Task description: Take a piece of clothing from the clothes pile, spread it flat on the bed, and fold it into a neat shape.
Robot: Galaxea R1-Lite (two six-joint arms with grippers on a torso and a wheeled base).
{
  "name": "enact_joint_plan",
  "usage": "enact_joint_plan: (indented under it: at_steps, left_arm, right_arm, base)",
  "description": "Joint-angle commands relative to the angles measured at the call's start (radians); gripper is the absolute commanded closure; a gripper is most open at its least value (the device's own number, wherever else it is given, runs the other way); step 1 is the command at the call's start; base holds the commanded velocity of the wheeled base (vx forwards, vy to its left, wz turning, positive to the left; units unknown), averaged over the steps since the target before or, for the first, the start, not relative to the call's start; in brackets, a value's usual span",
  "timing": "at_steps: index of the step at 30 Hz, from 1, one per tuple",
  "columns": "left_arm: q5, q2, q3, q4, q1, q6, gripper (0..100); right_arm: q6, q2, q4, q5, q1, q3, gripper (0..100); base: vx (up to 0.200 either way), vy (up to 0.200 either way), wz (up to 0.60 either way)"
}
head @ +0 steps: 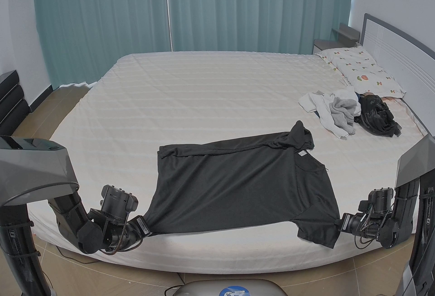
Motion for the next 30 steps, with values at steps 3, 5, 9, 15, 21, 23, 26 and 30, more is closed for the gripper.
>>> enact_joint_plan:
  at_steps: [3, 5, 9, 15, 21, 23, 26, 30]
  left_arm:
    - [0.001, 0.015, 0.011, 0.001, 0.009, 0.031, 100]
    - [0.003, 0.017, 0.021, 0.003, 0.009, 0.036, 100]
    - [0.001, 0.018, 0.051, 0.003, 0.006, 0.059, 100]
    - [-0.002, 0.018, 0.048, -0.005, 0.003, 0.073, 100]
    - [-0.008, 0.020, 0.015, -0.019, 0.006, 0.067, 0]
    - [-0.017, 0.015, 0.011, -0.019, 0.010, 0.065, 0]
    - [-0.026, 0.003, 0.008, -0.031, 0.021, 0.061, 0]
    - [-0.025, -0.032, 0.021, -0.088, 0.027, 0.059, 0]
  right_arm:
    - [-0.064, -0.032, 0.001, 0.016, -0.019, 0.071, 100]
    - [-0.095, -0.028, 0.000, 0.016, -0.033, 0.085, 100]
    - [-0.116, -0.023, -0.002, 0.018, -0.047, 0.080, 100]
    - [-0.113, 0.009, -0.023, 0.020, -0.039, 0.076, 100]
    - [-0.090, 0.066, -0.149, 0.021, -0.033, 0.082, 0]
    - [-0.050, 0.050, -0.161, 0.023, -0.034, 0.079, 0]
    - [0.068, -0.028, -0.161, 0.039, -0.039, 0.065, 0]
    - [0.149, -0.144, -0.160, 0.070, -0.051, 0.045, 0]
  base:
    - [0.000, 0.000, 0.00]
    - [0.000, 0.000, 0.00]
    - [0.000, 0.000, 0.00]
    - [0.000, 0.000, 0.00]
    - [0.000, 0.000, 0.00]
    - [0.000, 0.000, 0.00]
    - [0.000, 0.000, 0.00]
    - [0.000, 0.000, 0.00]
